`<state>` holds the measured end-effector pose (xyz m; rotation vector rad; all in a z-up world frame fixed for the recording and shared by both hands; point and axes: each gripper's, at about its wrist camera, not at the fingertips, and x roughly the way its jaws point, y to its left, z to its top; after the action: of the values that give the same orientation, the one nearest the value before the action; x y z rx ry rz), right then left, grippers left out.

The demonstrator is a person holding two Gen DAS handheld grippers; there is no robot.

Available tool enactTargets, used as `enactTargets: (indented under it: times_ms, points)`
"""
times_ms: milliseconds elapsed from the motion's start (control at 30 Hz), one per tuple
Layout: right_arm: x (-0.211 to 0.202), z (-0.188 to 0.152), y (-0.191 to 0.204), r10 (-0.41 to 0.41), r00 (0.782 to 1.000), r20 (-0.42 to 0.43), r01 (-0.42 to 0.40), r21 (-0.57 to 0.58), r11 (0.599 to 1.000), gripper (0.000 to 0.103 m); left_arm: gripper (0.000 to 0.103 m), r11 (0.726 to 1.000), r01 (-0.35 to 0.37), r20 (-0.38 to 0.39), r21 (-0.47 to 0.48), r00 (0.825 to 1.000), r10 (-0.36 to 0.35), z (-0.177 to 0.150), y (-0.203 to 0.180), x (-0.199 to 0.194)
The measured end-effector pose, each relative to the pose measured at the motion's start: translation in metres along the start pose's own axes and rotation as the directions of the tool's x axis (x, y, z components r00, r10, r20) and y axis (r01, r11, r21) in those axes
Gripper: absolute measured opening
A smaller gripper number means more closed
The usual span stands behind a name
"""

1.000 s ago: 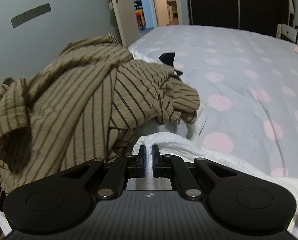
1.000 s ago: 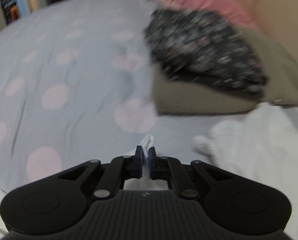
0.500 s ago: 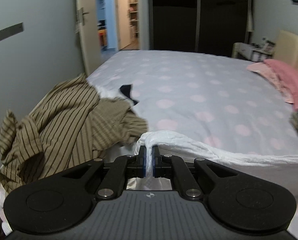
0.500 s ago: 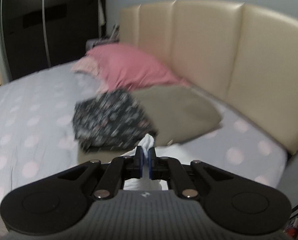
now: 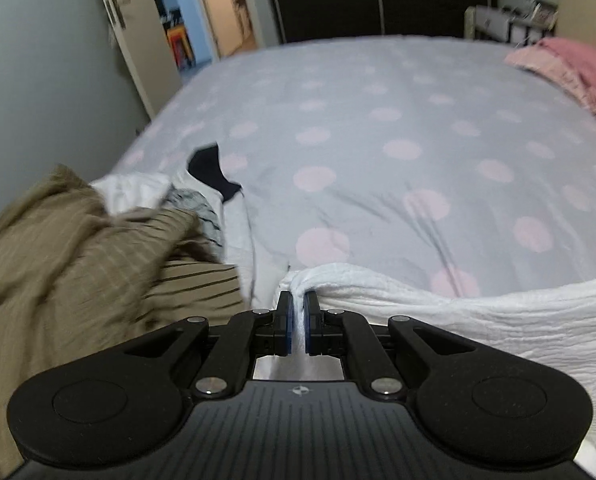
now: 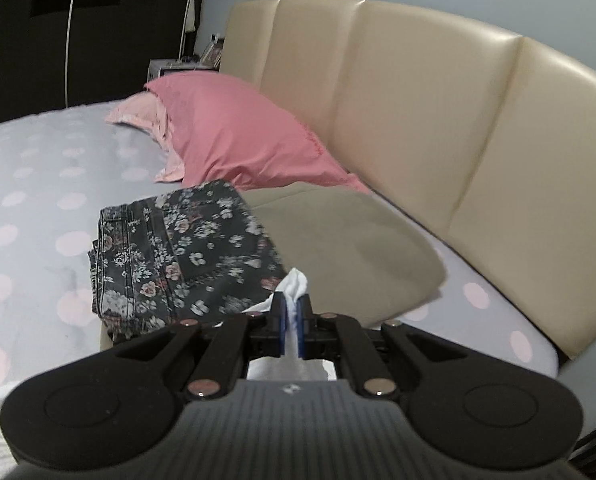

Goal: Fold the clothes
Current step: 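Pull the white cloth out and spread it across the bed with both grippers, then open both grippers and release the spread white cloth onto the bed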

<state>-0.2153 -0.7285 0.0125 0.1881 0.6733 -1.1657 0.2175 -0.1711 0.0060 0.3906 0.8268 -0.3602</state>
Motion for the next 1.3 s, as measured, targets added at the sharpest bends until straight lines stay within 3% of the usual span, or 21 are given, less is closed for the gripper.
enactTargets:
  times_ms: [300,500,533,633,700,833,933,1100,1300]
  points:
    - [0.081,0.000,0.057,-0.058,0.996,-0.067,0.058,-0.013,0.998,0.006,0.004,0.996,-0.066,-0.076,0.066,0.995,0.071,0.018,-0.034,0.090]
    - [0.098,-0.009,0.061,-0.048,0.992,-0.119,0.048,0.001,0.999,0.008,0.013,0.998,-0.017,-0.157,0.068,0.987,0.028,0.002,-0.038,0.122]
    - [0.100,-0.010,0.061,-0.042,0.991,-0.126,0.043,0.005,0.999,0.012,0.013,0.997,-0.007,-0.158,0.073,0.987,0.019,-0.001,-0.038,0.122]
    - [0.094,-0.011,0.057,-0.058,0.992,-0.112,0.059,0.002,0.998,0.039,0.029,0.996,0.004,-0.131,0.088,0.991,0.007,-0.005,-0.031,0.106]
    - [0.085,-0.010,0.052,-0.051,0.994,-0.098,0.052,0.013,0.999,0.041,0.044,0.996,0.019,-0.109,0.087,0.994,-0.010,-0.008,-0.024,0.088]
    - [0.053,-0.016,0.045,0.025,0.996,-0.081,-0.021,0.047,0.999,0.041,0.046,0.991,0.050,-0.077,0.120,0.996,-0.040,-0.021,-0.004,0.042]
    - [0.021,-0.029,0.050,0.113,0.989,-0.094,-0.108,0.060,0.992,0.049,0.050,0.984,0.070,-0.074,0.166,0.996,-0.058,-0.038,0.010,0.005]
    - [-0.037,-0.058,0.072,0.299,0.942,-0.151,-0.293,0.062,0.954,0.052,0.058,0.962,0.092,-0.093,0.257,0.993,-0.070,-0.084,0.031,-0.048]
    - [-0.104,-0.092,0.105,0.487,0.850,-0.202,-0.491,0.032,0.870,0.052,0.059,0.945,0.079,-0.153,0.316,0.988,-0.032,-0.147,0.060,-0.087]
